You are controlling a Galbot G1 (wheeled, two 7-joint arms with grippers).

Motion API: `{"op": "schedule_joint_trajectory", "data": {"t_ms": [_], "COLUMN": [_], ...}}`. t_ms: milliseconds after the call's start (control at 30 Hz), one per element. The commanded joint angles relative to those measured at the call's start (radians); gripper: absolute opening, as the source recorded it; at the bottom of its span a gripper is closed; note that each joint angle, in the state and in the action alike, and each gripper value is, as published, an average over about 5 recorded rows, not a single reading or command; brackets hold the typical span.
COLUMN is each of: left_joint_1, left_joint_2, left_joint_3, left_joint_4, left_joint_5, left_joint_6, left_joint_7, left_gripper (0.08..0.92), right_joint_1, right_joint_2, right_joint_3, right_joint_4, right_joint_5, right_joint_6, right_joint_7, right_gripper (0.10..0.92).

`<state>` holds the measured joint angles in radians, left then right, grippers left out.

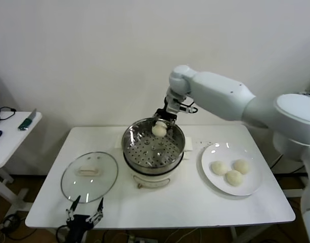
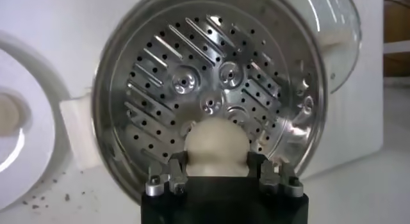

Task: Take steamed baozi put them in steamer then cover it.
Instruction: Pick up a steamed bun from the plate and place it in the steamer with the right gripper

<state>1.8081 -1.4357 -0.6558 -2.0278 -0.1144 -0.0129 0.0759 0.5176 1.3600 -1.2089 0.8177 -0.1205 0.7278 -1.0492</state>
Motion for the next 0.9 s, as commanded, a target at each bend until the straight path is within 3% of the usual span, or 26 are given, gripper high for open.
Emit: {"op": "schedule_joint_trajectory", "data": {"t_ms": [33,567,900], "left_joint_1": [-0.003,-0.027,-0.025], "left_joint_2": [0.002,0.005,0.006], "left_joint_3": [0.0,0.004,0.004], "left_joint_4": [0.004,0.015,0.005], "left_joint_5": [-0.001,-0.007,-0.007], "left_joint_6": [0.001,0.002,0.0], "left_joint_7": [0.0,-0.001,-0.001], "left_gripper": [0.823,0.823,0.823], "right_joint_1": [-0.105,-0.143,-0.126], "right_joint_2": [0.134,0.197,0.208], "right_joint_3": [0.084,0.109,0.107], "right_joint_4": [-0.246,-0.359,-0.367], "right_joint_5": [-0.149,-0.171,-0.141], "right_joint_6": [0.116,0.136,0.145], "right_joint_7": [0.022,0.028,0.035], "right_gripper": [0.628,0.631,0.814]}}
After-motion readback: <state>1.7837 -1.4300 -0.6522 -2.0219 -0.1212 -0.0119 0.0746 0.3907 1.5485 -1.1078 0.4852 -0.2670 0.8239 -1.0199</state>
